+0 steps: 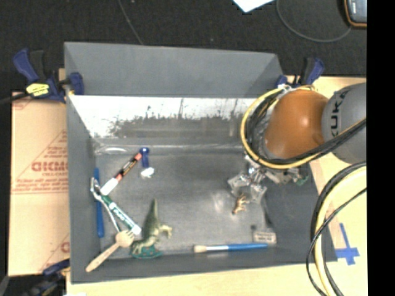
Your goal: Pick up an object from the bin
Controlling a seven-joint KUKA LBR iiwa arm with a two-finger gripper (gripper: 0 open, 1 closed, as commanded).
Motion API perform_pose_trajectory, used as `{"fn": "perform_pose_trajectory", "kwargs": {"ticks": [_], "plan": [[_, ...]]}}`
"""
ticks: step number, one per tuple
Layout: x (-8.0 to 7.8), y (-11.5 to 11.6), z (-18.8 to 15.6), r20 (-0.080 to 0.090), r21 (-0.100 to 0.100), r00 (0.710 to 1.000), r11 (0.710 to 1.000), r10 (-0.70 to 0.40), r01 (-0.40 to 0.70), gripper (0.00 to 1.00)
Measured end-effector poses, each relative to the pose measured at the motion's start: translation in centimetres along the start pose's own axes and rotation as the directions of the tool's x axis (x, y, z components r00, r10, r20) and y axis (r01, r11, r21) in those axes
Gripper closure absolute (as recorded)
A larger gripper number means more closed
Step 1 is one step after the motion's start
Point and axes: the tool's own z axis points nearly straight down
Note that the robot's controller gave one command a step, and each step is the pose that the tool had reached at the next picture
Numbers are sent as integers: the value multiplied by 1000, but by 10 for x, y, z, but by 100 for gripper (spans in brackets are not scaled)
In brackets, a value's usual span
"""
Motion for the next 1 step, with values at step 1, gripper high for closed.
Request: {"fn": "perform_pose_trajectory", "kwargs": {"ticks": [1], "plan": [[-1,1,0,0,0,1000,1000,-6,6,100]]}}
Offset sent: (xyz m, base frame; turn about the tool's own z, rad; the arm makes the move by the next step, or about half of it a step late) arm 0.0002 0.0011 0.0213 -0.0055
